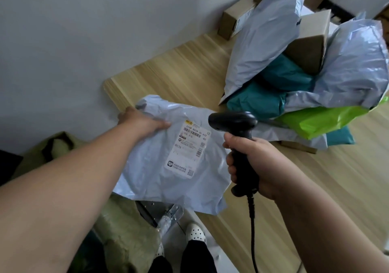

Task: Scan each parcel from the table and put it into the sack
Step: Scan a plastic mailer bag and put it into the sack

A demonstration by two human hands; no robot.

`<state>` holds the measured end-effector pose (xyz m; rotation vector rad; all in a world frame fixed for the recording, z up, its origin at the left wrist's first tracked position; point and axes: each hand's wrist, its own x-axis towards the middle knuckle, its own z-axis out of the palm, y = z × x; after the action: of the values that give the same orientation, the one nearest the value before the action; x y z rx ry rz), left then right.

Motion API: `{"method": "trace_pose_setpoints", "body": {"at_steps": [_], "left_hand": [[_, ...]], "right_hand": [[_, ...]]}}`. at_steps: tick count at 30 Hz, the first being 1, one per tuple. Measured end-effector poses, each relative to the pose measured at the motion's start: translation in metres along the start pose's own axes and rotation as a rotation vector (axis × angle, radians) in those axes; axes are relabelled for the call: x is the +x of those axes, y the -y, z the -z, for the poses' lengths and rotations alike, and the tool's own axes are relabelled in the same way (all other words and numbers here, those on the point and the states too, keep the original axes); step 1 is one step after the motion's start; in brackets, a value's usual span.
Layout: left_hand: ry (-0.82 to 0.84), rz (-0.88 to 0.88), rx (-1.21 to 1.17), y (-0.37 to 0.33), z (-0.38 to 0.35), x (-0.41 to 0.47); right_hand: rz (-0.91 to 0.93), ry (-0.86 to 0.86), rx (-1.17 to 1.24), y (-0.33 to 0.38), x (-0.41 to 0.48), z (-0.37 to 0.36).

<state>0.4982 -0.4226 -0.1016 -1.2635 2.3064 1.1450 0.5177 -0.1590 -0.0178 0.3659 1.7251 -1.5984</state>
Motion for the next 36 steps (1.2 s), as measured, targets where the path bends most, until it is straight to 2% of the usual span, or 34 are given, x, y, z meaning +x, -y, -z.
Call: {"method": "trace_pose_setpoints", "body": {"at_steps": [3, 5, 10, 18, 29, 36], "left_hand": [[0.160, -0.026, -0.301, 0.007, -0.011, -0.010], [0.205, -0.077, -0.399, 0.010, -0.018, -0.017], [0.108, -0.260, -0.452, 0.020, -0.020, -0.038], [0.047, -0.378, -0.546, 0.036, -0.010, -0.063], [0.044, -0.364, -0.617, 0.040, -0.007, -0.071], [0.035, -0.359, -0.626, 0.039, -0.006, -0.075]], "right_hand": [[-0.015, -0.001, -0.009, -0.002, -0.001, -0.004], [-0.009, -0.001, -0.019, -0.003, -0.004, -0.006], [0.007, 0.004, -0.021, -0.007, -0.017, -0.008], [0.017, -0.031, 0.042, -0.019, -0.042, -0.007], [-0.085, -0.016, 0.130, -0.020, -0.063, -0.005], [-0.077, -0.012, 0.138, -0.022, -0.068, -0.004]]}}
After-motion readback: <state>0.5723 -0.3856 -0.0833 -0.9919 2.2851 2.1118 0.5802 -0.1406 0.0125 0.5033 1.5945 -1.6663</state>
